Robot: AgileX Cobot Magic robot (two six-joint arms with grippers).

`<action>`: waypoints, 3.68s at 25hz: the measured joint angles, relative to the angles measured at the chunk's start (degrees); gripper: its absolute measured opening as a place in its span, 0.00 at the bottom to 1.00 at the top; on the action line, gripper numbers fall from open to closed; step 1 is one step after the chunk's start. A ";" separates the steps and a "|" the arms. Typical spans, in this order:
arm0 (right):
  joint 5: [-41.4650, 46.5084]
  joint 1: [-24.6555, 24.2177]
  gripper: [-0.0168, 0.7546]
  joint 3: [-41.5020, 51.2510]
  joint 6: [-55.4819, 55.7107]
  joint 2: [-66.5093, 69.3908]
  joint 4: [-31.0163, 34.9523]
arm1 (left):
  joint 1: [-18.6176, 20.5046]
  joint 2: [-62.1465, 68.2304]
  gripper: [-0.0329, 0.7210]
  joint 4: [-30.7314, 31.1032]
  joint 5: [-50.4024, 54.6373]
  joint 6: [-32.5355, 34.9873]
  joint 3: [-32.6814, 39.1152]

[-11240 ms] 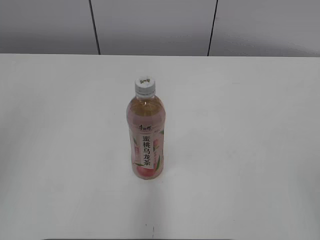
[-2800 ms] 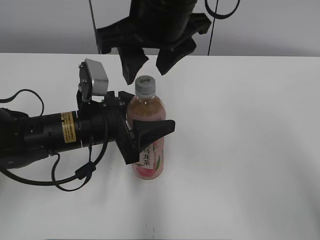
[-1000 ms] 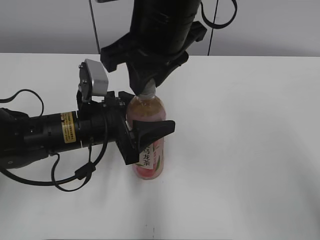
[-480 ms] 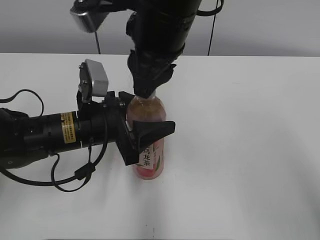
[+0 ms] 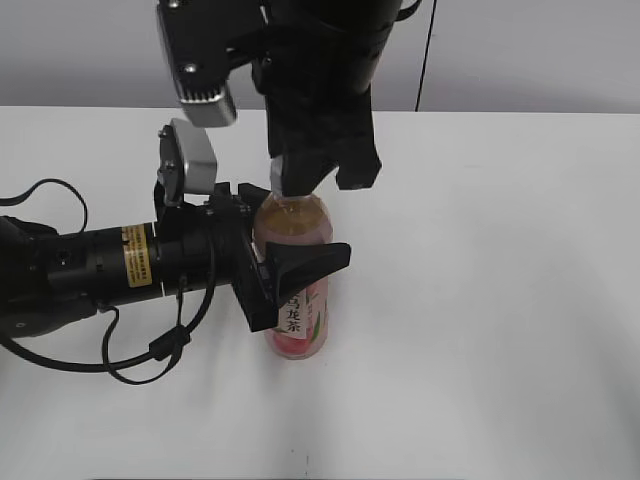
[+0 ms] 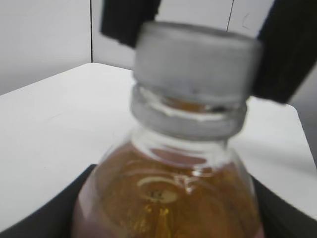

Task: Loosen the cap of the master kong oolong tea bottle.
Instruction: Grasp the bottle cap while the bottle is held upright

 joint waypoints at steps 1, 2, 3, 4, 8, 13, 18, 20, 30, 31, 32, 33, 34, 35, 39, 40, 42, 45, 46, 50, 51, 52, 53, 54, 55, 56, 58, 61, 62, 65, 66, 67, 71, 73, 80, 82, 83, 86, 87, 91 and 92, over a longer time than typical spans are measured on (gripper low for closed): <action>0.00 0.00 0.38 0.00 -2.68 0.00 0.00 | 0.00 0.00 0.64 0.00 0.00 0.00 0.00; 0.00 0.00 0.38 0.00 -4.93 0.00 0.05 | 0.00 0.00 0.64 0.00 0.00 0.00 0.00; 0.00 0.00 0.38 0.00 -7.85 -0.06 0.05 | 0.00 0.00 0.64 0.00 0.00 0.00 0.00; 0.00 0.00 0.38 0.00 -11.18 -0.05 0.05 | 0.00 0.00 0.64 0.00 0.00 0.00 0.00; -0.05 0.00 0.38 0.00 -26.55 -0.05 0.18 | 0.00 0.00 0.64 0.00 0.00 0.00 0.00; -0.06 0.00 0.38 -0.07 -47.37 -0.05 0.23 | 0.00 0.00 0.64 0.00 0.00 0.00 0.00; -0.11 -0.07 0.38 -0.07 -67.42 -0.05 1.05 | 0.00 0.00 0.64 -0.10 0.00 0.00 0.00; -0.11 -0.14 0.38 -0.07 -70.56 -0.05 1.18 | 0.00 0.00 0.64 -0.10 0.00 -0.05 0.00; -0.18 -0.44 0.38 -0.07 -62.48 -0.05 1.18 | 0.00 0.00 0.64 -0.16 0.00 -0.11 0.00; -0.18 -0.44 0.39 -0.07 -60.24 -0.05 1.12 | 0.00 0.00 0.64 -0.16 0.00 -0.11 0.00; -0.18 -0.44 0.39 -0.07 -57.80 -0.05 1.12 | 0.00 0.00 0.64 -0.16 0.00 -0.16 0.00; -0.18 -0.44 0.40 -0.07 -55.83 -0.05 1.12 | 0.00 0.00 0.64 -0.16 0.00 -0.16 0.00; -0.18 -0.44 0.41 -0.07 -53.47 -0.05 0.99 | 0.00 0.00 0.64 -0.17 0.00 -0.16 0.00; -0.18 -0.44 0.43 -0.07 -51.15 -0.05 0.88 | 0.00 0.00 0.64 -0.30 0.00 -0.17 0.00; -0.18 -0.44 0.60 -0.07 -41.31 -0.09 0.68 | 0.00 0.00 0.64 -0.31 0.00 -0.23 0.00; -0.18 -0.44 0.66 -0.07 -38.89 -0.09 0.55 | 0.00 0.00 0.64 -0.31 0.00 -0.23 0.00; -0.18 -0.44 0.75 -0.07 -32.55 -0.16 0.25 | 0.00 0.00 0.64 -0.36 0.00 -0.23 0.00; -0.13 -0.44 0.77 -0.07 -22.06 -0.16 0.05 | 0.00 0.00 0.64 -0.36 0.00 -0.23 0.00; -0.13 -0.39 0.77 -0.07 -17.47 -0.16 -0.03 | 0.00 0.00 0.64 -0.36 0.00 -0.24 0.00; -0.13 -0.39 0.77 -0.47 3.88 -0.16 0.08 | 0.00 0.00 0.64 -0.36 0.00 -0.24 0.00; -0.13 -0.39 0.77 -0.47 8.78 -0.16 -0.04 | 0.00 0.00 0.64 -0.36 0.00 -0.24 0.00; -0.13 -0.39 0.77 -0.47 13.33 -0.16 -0.49 | 0.00 0.00 0.64 -0.36 0.00 -0.24 0.00; -0.13 -0.39 0.77 -0.47 17.81 -0.16 -0.90 | 0.00 0.00 0.64 -0.36 0.00 -0.24 0.00; -0.13 -0.39 0.77 -0.47 21.40 -0.16 -1.05 | 0.00 0.00 0.64 -0.36 0.00 -0.24 0.00; -0.13 -0.39 0.77 -0.47 25.42 -0.16 -1.34 | 0.00 0.00 0.64 -0.36 0.00 -0.24 0.00; -0.13 -0.39 0.77 -0.47 29.38 -0.16 -1.39 | 0.00 0.00 0.64 -0.36 0.00 -0.24 0.00; -0.07 -0.39 0.77 -0.47 36.13 -0.16 -1.26 | 0.00 0.00 0.64 -0.36 0.00 -0.24 0.00; -0.07 -0.39 0.77 -0.47 44.99 -0.16 -0.28 | 0.00 0.00 0.64 -0.36 0.00 -0.24 0.00; -0.07 -0.39 0.77 -0.47 47.80 -0.16 -0.22 | 0.00 0.00 0.64 -0.36 0.00 -0.24 0.00; -0.07 -0.39 0.77 -0.47 54.90 -0.16 0.02 | 0.00 0.00 0.64 -0.36 0.00 -0.29 0.00; -0.07 -0.39 0.77 -0.47 57.10 -0.16 0.02 | 0.00 0.00 0.64 -0.36 0.00 -0.29 0.00; -0.07 -0.39 0.76 -0.47 59.10 -0.16 0.06 | 0.00 0.00 0.64 -0.36 0.00 -0.29 0.00; -0.02 -0.39 0.70 -0.47 65.40 -0.16 -0.89 | 0.00 0.00 0.64 -0.24 0.00 -0.29 0.00; -0.02 -0.39 0.67 -0.47 68.02 -0.16 -1.02 | 0.00 0.00 0.64 -0.13 0.00 -0.29 0.00; -0.02 -0.39 0.60 -0.47 71.85 0.58 -1.18 | 0.00 0.00 0.64 -0.08 0.00 -0.29 0.00; -0.02 -0.39 0.57 -0.47 72.09 1.10 -1.13 | 0.00 0.00 0.64 -0.08 0.00 -0.29 0.00; -0.02 -0.39 0.55 -0.47 72.14 1.24 -1.13 | 0.00 0.00 0.64 -0.08 0.00 -0.29 0.00; -0.02 -0.39 0.43 -0.52 72.19 1.24 -0.85 | 0.00 0.00 0.64 -0.08 0.00 -0.29 0.00; -0.02 -0.39 0.40 -0.52 72.06 1.24 -0.85 | 0.00 0.00 0.64 -0.08 0.00 -0.29 0.00; -0.02 -0.33 0.38 -0.52 68.33 1.24 -0.92 | 0.00 0.00 0.64 -0.08 0.00 -0.29 0.00; -0.02 -0.18 0.38 -0.52 67.10 1.24 -0.92 | 0.00 0.00 0.64 -0.08 0.00 -0.29 0.00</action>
